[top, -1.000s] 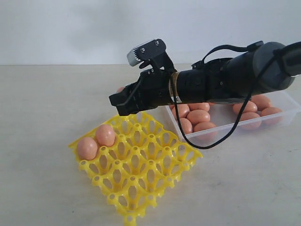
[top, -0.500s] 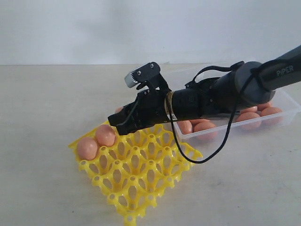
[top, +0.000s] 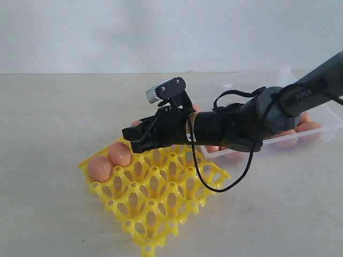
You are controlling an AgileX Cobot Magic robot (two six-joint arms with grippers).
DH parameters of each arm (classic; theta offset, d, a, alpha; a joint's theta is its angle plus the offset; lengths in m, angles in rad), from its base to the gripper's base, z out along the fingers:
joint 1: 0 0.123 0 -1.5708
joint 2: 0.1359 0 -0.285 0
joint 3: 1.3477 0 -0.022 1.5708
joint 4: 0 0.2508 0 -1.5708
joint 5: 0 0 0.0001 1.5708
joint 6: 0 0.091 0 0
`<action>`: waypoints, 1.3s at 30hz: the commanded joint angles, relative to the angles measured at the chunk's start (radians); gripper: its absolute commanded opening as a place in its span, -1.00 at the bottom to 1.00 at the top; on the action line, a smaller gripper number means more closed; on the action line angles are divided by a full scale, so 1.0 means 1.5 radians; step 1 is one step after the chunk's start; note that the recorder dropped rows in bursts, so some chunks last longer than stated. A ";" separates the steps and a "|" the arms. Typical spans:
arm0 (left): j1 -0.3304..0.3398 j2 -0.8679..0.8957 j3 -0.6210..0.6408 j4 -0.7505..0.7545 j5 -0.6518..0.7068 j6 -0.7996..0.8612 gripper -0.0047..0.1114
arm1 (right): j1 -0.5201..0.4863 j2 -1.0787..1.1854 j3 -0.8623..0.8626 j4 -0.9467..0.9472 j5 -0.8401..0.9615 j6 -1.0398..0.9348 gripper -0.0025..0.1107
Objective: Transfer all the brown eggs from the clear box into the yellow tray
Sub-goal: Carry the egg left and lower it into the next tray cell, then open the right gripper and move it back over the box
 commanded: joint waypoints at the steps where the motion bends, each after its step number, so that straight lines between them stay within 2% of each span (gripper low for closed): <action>1: -0.003 -0.002 0.002 -0.001 -0.005 -0.002 -0.85 | 0.000 0.012 -0.003 0.005 -0.016 -0.004 -0.73; 7: -0.003 -0.002 0.002 -0.001 -0.005 -0.002 -0.85 | 0.000 0.012 -0.003 0.005 -0.010 -0.004 -0.28; 10: -0.003 -0.002 0.002 -0.001 -0.005 -0.002 -0.85 | 0.000 0.012 -0.003 0.005 -0.010 -0.004 -0.21; 18: -0.003 -0.002 0.002 -0.001 -0.005 -0.002 -0.85 | 0.000 0.012 -0.003 0.005 -0.007 -0.004 -0.19; 24: -0.003 -0.002 0.002 -0.001 -0.005 -0.002 -0.85 | 0.000 0.010 -0.003 0.005 -0.002 -0.004 0.21; 39: -0.003 -0.002 0.002 -0.001 -0.005 -0.002 -0.85 | 0.000 -0.055 -0.003 0.023 -0.001 -0.015 0.21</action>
